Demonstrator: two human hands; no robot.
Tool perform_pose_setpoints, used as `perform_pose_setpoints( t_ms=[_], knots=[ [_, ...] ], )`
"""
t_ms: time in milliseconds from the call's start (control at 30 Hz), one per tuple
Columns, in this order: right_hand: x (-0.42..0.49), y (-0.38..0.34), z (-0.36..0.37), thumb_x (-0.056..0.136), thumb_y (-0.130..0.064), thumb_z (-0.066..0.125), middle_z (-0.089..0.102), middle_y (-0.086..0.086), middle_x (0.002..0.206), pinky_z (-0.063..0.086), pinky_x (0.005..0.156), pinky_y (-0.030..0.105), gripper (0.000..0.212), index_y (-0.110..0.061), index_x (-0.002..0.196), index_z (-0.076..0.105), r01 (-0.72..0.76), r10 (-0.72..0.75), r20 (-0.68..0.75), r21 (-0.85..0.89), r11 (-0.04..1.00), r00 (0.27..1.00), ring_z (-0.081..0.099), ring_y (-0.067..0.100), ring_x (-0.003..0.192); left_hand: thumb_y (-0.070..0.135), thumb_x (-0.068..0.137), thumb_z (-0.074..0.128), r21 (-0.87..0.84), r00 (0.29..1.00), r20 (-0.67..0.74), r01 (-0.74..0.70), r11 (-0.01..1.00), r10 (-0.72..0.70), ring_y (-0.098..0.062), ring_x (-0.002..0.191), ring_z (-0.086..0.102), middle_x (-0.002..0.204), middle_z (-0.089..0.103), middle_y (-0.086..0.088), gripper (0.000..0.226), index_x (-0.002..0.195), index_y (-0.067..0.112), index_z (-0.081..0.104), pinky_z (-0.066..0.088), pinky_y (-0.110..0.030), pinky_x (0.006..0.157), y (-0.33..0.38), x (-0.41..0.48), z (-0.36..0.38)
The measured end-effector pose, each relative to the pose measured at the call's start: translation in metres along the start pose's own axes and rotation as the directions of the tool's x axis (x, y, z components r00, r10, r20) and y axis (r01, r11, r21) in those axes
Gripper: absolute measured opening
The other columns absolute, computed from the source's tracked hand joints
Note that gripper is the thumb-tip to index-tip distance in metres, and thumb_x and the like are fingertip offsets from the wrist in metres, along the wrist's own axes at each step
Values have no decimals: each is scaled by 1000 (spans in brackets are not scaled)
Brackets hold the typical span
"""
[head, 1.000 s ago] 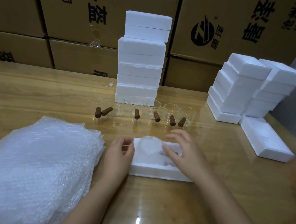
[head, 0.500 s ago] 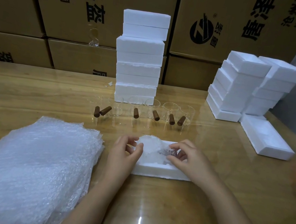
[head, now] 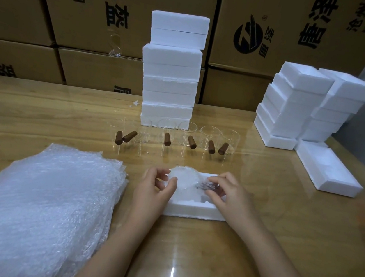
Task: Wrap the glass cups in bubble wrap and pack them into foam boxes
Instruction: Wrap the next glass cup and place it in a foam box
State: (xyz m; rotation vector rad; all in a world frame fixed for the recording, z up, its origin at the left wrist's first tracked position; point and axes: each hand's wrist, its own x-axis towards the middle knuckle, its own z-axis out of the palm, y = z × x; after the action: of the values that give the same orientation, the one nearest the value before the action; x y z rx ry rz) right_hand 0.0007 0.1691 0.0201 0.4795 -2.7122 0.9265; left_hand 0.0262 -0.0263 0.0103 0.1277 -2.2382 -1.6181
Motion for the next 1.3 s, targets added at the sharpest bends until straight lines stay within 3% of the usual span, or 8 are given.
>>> perform_pose_setpoints(
  t_ms=[233,367,500,600,900,1033,1200,1300],
  knots=[
    [-1,11,-20,89,-27,63,45,-12,115,39,84,22,34,-25,122,59,17,-2,-175,83,996,985,51,6,103,18,92,57,-20,993,-99,-63,998,61,5,78,53,92,60,6,17,87,34,59,41,-5,65,-8,-2,-4],
    [19,63,-77,91,-16,53,41,9,136,44,84,40,45,-17,135,46,-379,319,-413,-70,923,853,51,32,111,20,92,53,-111,992,-115,41,993,-54,-8,68,59,83,66,7,21,81,35,63,47,-28,58,-16,2,-5],
    [23,131,-121,94,-7,47,7,6,159,41,92,44,67,-22,151,15,-689,626,-317,-145,710,712,44,37,125,18,91,53,-106,991,-108,68,992,-79,-2,65,57,79,65,7,19,80,31,63,45,-27,58,-17,3,-3],
    [20,164,-129,94,-18,51,11,8,158,39,96,47,72,-21,152,9,-734,695,-234,-215,645,680,36,34,132,20,91,53,-106,989,-101,100,989,-111,-6,66,58,79,65,5,17,81,30,63,44,-27,58,-17,4,-3],
    [21,157,-126,92,-7,39,37,18,139,43,86,44,50,-15,142,41,-690,599,-373,-187,699,709,50,42,111,22,89,55,-130,982,-112,134,982,-149,-19,62,58,71,63,7,17,77,31,64,47,-38,53,-15,6,-3],
    [16,109,-130,86,-15,60,39,14,134,39,90,41,53,-19,137,44,-479,393,-376,-167,862,839,48,34,114,22,90,54,-174,985,-123,101,980,-123,-16,64,58,72,64,8,21,78,38,63,45,-31,59,-10,5,-6],
    [9,35,-135,82,-17,73,49,-9,92,39,65,8,49,-26,125,51,-163,234,-314,237,958,920,48,-7,72,29,87,55,-274,987,-162,-26,961,-19,-5,82,59,86,65,17,16,84,43,62,45,-24,74,20,8,-15],
    [6,8,-137,85,-20,67,55,-12,74,39,55,8,27,-26,111,63,-57,191,-211,517,854,959,44,1,60,39,83,54,-281,988,-137,-113,953,77,-3,96,61,102,65,16,16,93,48,63,45,-17,76,43,11,-23]
  ],
)
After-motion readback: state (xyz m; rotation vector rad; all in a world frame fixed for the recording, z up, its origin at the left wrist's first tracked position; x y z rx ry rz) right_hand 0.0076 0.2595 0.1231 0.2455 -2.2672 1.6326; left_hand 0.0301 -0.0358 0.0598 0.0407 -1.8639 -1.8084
